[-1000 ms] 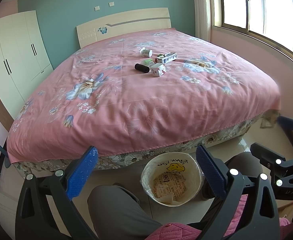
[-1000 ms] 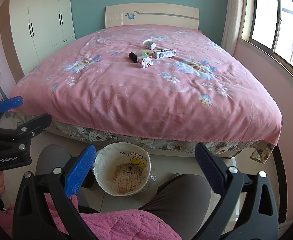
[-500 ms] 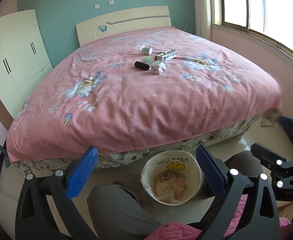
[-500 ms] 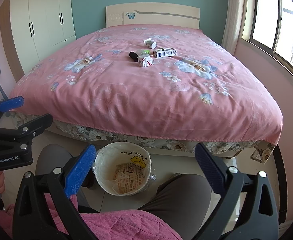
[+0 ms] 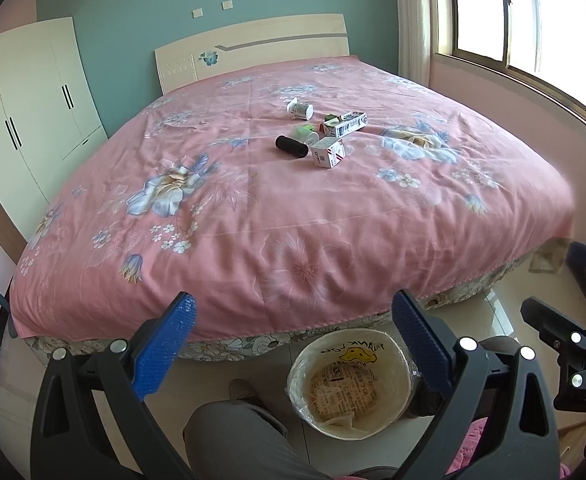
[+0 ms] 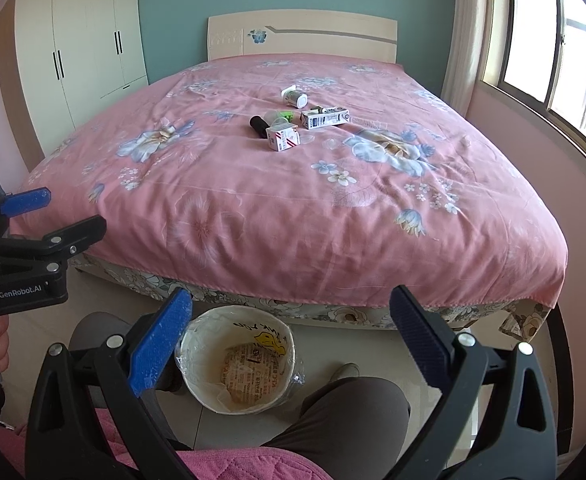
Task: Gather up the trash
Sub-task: 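Grasp the black foam tube with the left tool while the right grasps the medicine box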
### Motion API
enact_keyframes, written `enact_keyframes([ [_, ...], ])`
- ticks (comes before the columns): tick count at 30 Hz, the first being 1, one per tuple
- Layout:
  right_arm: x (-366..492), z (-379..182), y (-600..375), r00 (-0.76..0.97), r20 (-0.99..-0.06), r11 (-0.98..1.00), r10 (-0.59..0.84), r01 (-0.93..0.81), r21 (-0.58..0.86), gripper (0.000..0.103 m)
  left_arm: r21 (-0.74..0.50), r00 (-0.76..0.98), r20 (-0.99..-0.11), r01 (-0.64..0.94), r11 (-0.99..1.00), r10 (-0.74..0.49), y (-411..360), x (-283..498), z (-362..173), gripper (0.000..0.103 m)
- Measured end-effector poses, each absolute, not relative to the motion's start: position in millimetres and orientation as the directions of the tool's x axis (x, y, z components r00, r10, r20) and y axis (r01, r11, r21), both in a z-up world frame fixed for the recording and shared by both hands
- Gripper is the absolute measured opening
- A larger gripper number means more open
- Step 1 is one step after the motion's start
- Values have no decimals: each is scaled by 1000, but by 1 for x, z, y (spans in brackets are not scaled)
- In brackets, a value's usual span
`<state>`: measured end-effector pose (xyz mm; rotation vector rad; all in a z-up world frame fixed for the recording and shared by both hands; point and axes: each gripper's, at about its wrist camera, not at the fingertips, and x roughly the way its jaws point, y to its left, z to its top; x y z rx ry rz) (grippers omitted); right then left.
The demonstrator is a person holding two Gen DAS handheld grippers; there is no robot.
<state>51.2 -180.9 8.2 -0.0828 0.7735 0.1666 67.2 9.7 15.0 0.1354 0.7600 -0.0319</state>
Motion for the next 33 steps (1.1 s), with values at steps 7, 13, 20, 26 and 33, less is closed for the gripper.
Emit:
enact_keyframes([
  [7, 110, 25, -176, 747, -653, 971, 128, -228, -71, 97, 68, 736, -676, 16, 998, 34, 21, 149, 33, 100],
  [13, 170, 24, -166, 752, -636, 950, 175, -299, -92, 96, -2, 711, -703, -14, 1000, 9, 30, 232, 34, 100],
  [20, 248, 0, -157, 716, -665, 935, 212, -347, -76, 96, -70, 658, -753, -49, 996, -21, 39, 326, 12, 100],
  [26, 313, -26, -145, 677, -681, 911, 279, -412, -36, 96, -176, 601, -794, -78, 981, -94, 47, 397, -17, 99],
  [33, 392, -57, -138, 592, -720, 889, 363, -451, 77, 96, -278, 518, -839, -142, 950, -168, 53, 473, -57, 99],
])
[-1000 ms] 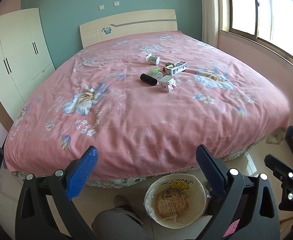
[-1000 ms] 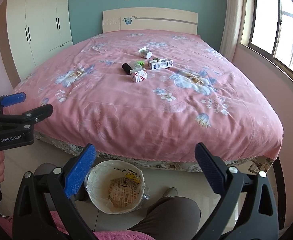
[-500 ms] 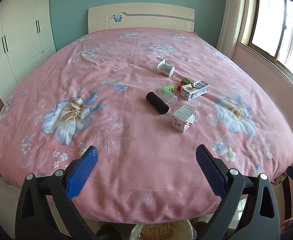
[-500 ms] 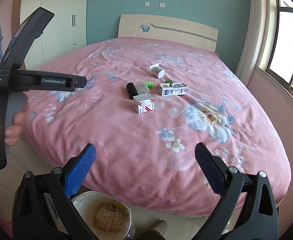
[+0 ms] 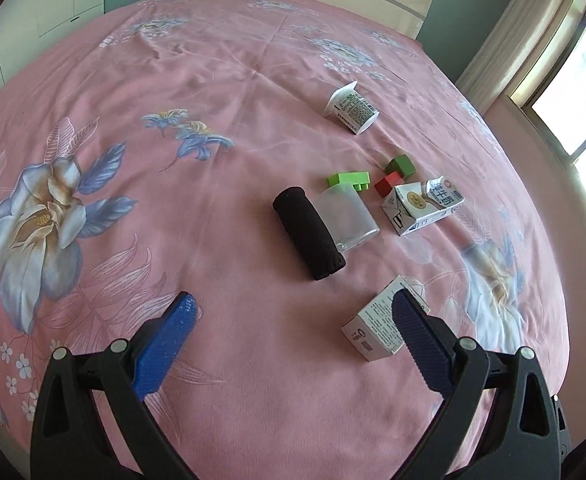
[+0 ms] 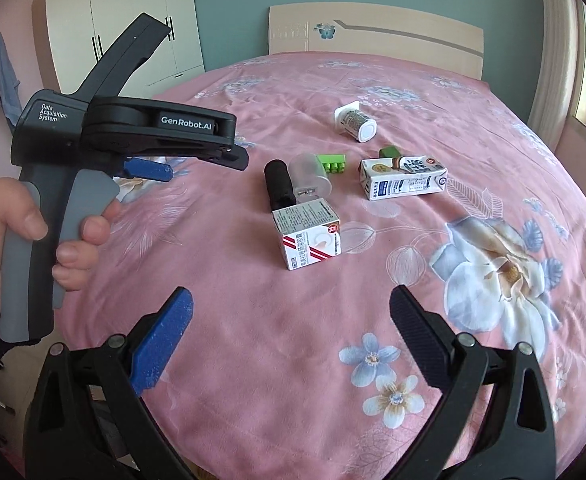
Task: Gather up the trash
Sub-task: 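Grasp the black foam tube with the left tool while the right grasps the medicine box, then carry the foam tube and medicine box over the trash bin with both tools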
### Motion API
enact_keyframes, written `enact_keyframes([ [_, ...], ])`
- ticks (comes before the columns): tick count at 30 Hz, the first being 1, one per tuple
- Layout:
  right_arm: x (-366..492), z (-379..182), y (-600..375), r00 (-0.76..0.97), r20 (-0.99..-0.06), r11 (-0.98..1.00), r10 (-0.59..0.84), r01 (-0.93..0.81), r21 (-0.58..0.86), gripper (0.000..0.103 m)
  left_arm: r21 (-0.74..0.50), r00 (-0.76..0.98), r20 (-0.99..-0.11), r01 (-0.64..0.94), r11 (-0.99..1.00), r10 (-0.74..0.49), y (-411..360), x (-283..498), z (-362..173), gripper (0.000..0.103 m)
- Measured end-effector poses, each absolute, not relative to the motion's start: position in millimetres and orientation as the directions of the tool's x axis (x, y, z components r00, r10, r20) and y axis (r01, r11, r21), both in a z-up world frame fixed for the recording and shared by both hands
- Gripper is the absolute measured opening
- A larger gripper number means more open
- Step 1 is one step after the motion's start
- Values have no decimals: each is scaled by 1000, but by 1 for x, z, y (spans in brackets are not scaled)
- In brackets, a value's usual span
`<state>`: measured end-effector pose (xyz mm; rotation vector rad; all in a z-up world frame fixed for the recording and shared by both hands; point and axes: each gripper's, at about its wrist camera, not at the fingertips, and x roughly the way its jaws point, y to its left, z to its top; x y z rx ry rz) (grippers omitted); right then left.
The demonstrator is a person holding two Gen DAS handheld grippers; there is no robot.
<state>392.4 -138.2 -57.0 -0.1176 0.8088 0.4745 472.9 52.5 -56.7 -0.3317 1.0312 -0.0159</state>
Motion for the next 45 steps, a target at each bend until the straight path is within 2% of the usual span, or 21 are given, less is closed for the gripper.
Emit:
enact_keyframes([
  [10, 467, -98, -117, 493, -771, 858, 402, -496, 130, 96, -306, 415, -891, -251, 918, -184, 54, 539, -107, 98],
  [14, 482, -110, -110, 466, -785, 848, 409, -512, 139, 94, -313, 382, -903, -270, 911, -198, 51, 555, -121, 88],
  [16, 491, -115, -107, 447, -793, 844, 414, -515, 150, 82, -298, 375, -909, -285, 911, -180, 48, 562, -125, 88],
  [18, 498, -119, -102, 431, -803, 840, 411, -522, 149, 78, -279, 372, -914, -290, 915, -160, 42, 568, -127, 88],
  [20, 504, -124, -99, 422, -814, 840, 399, -525, 139, 69, -260, 364, -920, -297, 919, -143, 37, 575, -129, 86],
  [21, 508, -128, -98, 408, -822, 839, 397, -524, 145, 59, -245, 357, -925, -305, 920, -128, 34, 577, -130, 85],
  [24, 510, -129, -100, 399, -822, 843, 407, -511, 169, 58, -207, 356, -930, -310, 928, -89, 30, 580, -131, 70],
  [25, 509, -128, -101, 399, -820, 843, 409, -510, 172, 58, -201, 359, -930, -305, 931, -84, 29, 582, -131, 62],
  [26, 507, -127, -101, 398, -821, 842, 410, -512, 172, 58, -195, 360, -930, -295, 935, -80, 28, 584, -130, 47],
  [27, 505, -126, -102, 398, -821, 841, 409, -514, 170, 58, -197, 361, -929, -282, 939, -86, 27, 584, -130, 42],
  [35, 479, -98, -117, 431, -808, 849, 401, -507, 151, 58, -171, 369, -925, -189, 967, -92, 26, 563, -115, 40],
  [45, 427, -25, -124, 525, -765, 869, 373, -487, 89, 58, -83, 500, -866, -98, 992, -23, 35, 486, -23, 40],
])
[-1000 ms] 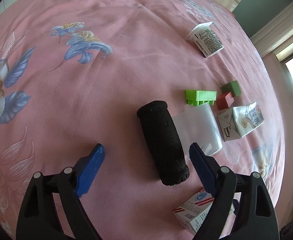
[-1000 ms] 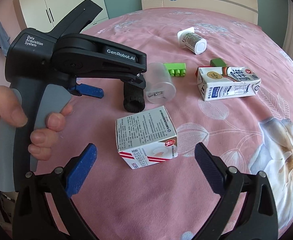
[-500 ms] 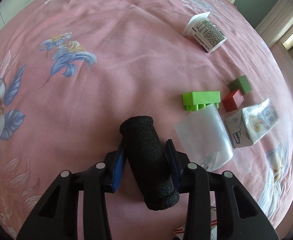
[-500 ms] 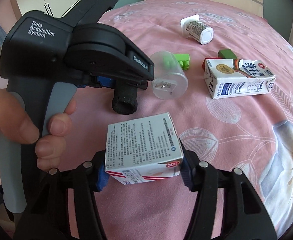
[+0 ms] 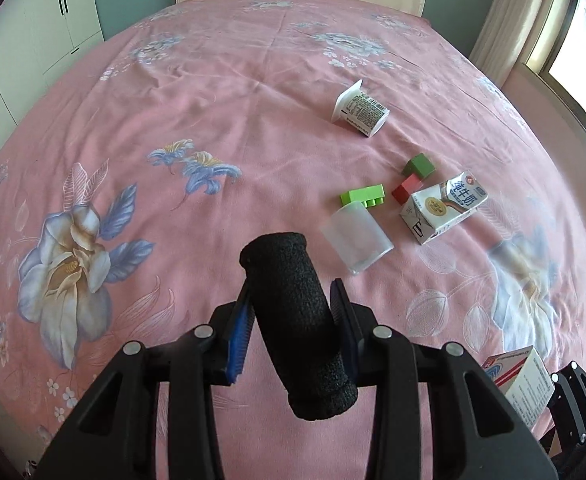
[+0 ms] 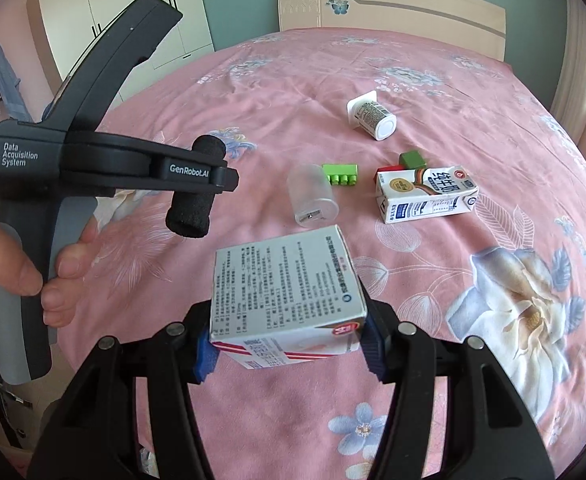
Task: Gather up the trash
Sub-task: 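Carry the foam tube and medicine box over the trash bin with both tools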
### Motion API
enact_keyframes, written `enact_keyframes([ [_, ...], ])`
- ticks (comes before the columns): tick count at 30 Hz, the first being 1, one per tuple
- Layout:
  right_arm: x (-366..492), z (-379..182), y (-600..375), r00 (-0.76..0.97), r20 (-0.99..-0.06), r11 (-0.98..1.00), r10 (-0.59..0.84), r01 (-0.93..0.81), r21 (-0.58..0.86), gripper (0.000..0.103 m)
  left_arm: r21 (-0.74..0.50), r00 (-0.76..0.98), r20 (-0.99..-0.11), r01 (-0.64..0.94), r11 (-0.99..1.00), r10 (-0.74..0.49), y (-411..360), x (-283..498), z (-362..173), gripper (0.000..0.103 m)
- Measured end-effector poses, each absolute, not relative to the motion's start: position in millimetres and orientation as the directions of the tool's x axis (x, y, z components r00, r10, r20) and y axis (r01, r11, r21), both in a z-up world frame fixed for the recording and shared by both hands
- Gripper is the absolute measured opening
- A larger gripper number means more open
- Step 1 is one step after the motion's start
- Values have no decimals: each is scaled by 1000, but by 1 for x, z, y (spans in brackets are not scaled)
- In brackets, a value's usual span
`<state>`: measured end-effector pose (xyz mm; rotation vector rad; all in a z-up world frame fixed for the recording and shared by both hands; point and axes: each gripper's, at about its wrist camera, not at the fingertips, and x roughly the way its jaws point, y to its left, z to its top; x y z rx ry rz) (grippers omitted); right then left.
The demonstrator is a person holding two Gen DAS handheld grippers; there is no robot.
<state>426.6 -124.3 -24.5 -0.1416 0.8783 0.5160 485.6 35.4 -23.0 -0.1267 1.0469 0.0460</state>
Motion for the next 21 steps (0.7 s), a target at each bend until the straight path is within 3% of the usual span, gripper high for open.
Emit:
enact_keyframes([
  [12, 341, 77, -129, 653, -674, 888, 345, -459, 11, 58, -22, 686, -728, -33, 999, 7, 51, 364, 95, 40],
  [21, 281, 123, -136, 703, -627, 899, 334, -438, -12, 58, 13, 757, -654, 21, 1000, -7, 53, 288, 137, 40],
])
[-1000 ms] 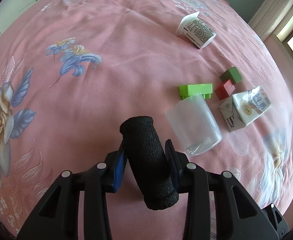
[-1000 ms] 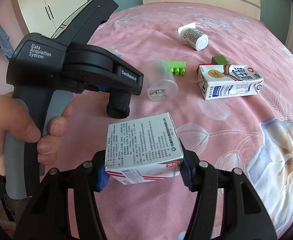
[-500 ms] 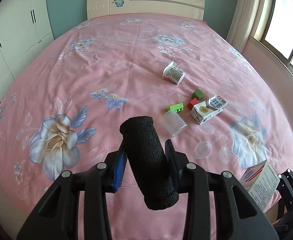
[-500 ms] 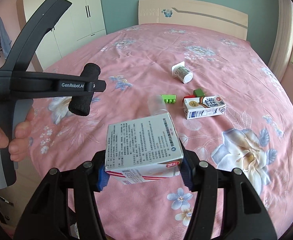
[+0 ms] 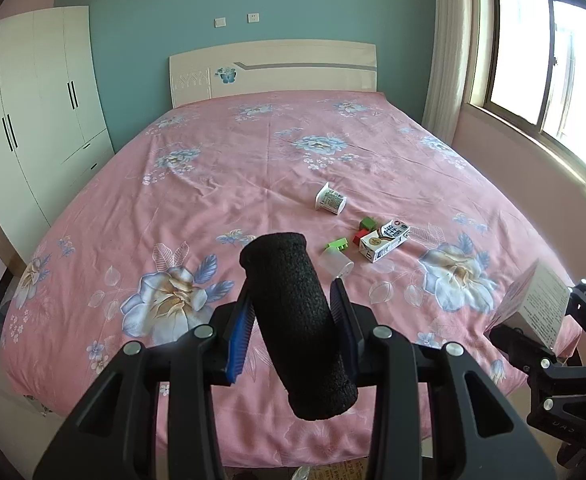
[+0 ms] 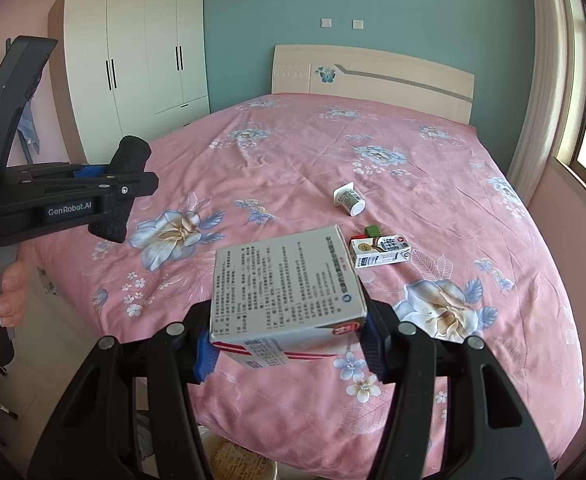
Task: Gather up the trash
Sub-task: 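Carry the foam tube and medicine box over the trash bin with both tools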
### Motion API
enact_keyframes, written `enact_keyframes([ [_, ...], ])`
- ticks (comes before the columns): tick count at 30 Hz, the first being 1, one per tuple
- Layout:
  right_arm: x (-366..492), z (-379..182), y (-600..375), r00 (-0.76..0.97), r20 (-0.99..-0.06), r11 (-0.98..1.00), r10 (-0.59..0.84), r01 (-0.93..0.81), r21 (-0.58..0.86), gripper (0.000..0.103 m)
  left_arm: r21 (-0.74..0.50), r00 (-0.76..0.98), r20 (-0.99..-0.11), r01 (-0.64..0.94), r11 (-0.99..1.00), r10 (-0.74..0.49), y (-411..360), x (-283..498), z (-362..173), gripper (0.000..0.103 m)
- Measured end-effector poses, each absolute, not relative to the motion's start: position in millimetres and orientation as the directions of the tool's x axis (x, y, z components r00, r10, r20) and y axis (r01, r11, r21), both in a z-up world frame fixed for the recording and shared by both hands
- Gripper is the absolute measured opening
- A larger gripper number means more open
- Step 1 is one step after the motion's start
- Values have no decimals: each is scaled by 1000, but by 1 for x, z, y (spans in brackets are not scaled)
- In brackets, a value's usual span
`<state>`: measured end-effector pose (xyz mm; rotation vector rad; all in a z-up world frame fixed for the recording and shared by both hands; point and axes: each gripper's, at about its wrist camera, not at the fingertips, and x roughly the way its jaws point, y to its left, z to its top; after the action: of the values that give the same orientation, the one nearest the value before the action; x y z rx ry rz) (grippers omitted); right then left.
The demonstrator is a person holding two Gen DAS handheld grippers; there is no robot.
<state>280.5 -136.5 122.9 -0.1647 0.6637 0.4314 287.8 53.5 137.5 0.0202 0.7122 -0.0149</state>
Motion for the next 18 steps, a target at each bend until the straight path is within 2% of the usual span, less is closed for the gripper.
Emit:
enact_keyframes([
  [10, 229, 136, -150, 715, -616, 904, 330, -427, -12, 58, 79, 776, -630, 86, 993, -17, 56, 219, 142, 40],
  [18, 203, 111, -156, 681, -652, 899, 334, -437, 3, 58, 103, 727, -685, 151, 983, -40, 59, 190, 108, 40],
])
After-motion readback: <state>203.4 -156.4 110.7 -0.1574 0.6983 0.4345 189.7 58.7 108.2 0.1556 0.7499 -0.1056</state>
